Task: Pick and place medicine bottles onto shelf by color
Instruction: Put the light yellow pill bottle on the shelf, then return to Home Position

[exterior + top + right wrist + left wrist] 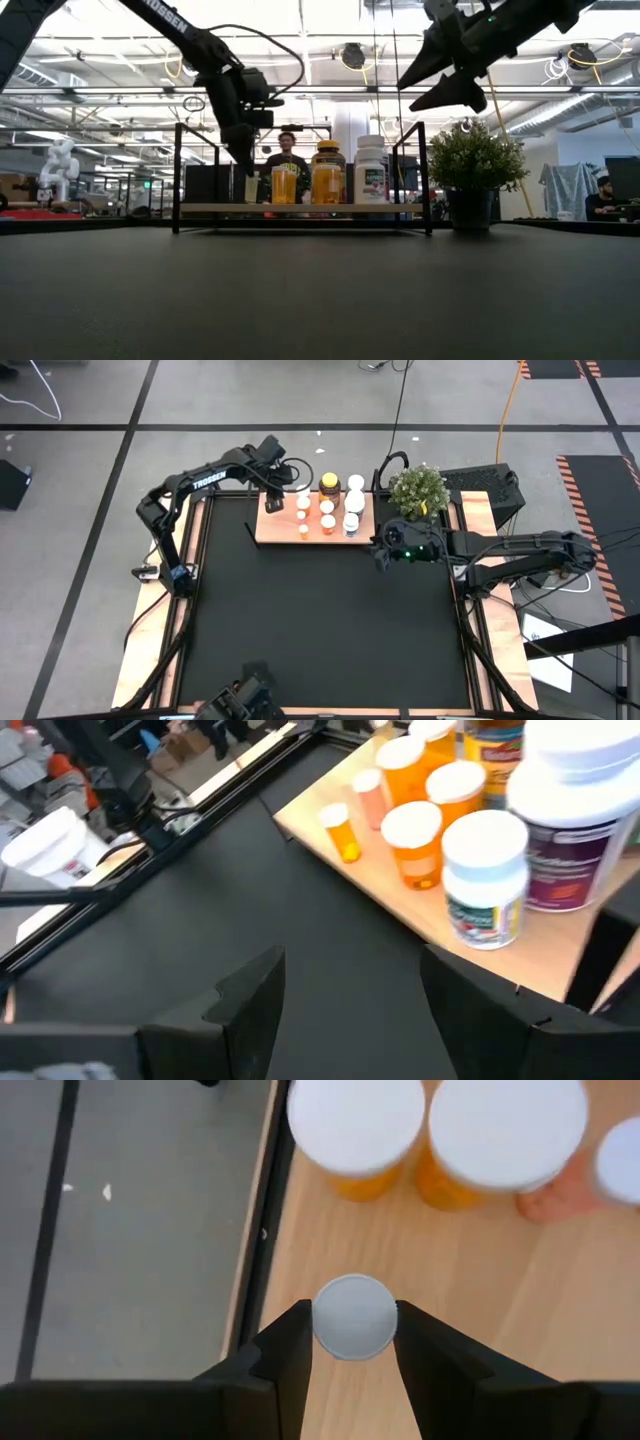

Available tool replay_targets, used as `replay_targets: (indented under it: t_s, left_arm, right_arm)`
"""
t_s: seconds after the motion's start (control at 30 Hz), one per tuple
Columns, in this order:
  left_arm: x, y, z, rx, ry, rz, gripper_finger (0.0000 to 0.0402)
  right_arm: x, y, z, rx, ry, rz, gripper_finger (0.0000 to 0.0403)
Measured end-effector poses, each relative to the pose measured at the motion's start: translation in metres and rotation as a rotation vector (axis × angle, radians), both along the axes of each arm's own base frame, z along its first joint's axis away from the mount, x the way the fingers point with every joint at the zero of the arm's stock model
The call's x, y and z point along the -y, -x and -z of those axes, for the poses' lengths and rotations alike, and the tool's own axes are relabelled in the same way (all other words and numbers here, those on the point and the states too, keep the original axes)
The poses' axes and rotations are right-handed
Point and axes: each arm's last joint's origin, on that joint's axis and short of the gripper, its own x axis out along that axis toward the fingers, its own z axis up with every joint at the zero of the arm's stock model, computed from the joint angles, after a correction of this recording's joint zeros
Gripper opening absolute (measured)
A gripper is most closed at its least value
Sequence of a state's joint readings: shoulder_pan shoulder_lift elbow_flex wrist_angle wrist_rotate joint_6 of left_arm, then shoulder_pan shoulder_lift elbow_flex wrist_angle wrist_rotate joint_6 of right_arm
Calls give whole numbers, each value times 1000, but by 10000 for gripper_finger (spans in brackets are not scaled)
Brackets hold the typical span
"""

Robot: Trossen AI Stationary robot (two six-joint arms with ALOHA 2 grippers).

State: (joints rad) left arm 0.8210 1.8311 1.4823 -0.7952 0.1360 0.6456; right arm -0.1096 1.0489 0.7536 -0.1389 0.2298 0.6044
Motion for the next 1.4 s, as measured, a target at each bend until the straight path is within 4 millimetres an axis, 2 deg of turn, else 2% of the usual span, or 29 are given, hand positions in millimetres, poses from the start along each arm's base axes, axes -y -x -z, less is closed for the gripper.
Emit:
replay_targets:
  t_s: [0.23, 0.37, 0.53, 0.7, 0.9, 1.0, 1.1, 1.2, 1.33, 1.4]
  left_arm:
    - [2, 7, 18, -32, 47, -30, 171]
    - [2, 7, 16, -21, 51, -59, 194]
    - [-2, 3, 0, 19, 4, -103, 235]
    - [10, 8, -37, 60, -73, -144, 282]
    - [53, 23, -93, 199, -90, -211, 315]
    - [83, 31, -120, 279, -100, -230, 314]
    - [116, 34, -138, 376, -102, -223, 299]
    - [151, 34, -144, 474, -89, -196, 270]
    - [198, 32, -130, 639, -72, -151, 219]
    - [221, 34, -118, 727, -63, -116, 190]
  right_arm:
    - [5, 1, 0, -4, 11, 9, 228]
    - [4, 0, 0, -4, 5, -11, 229]
    - [3, 1, -3, 9, 10, -38, 229]
    - [2, 7, -10, 36, 39, -82, 229]
    - [-2, 26, -37, 172, 164, -170, 229]
    - [-5, 39, -51, 251, 220, -222, 223]
    - [-8, 50, -58, 287, 252, -294, 194]
    - [-11, 57, -61, 306, 249, -358, 131]
    - [-16, 61, -63, 328, 238, -446, 24]
    - [-19, 64, -64, 337, 254, -473, 11]
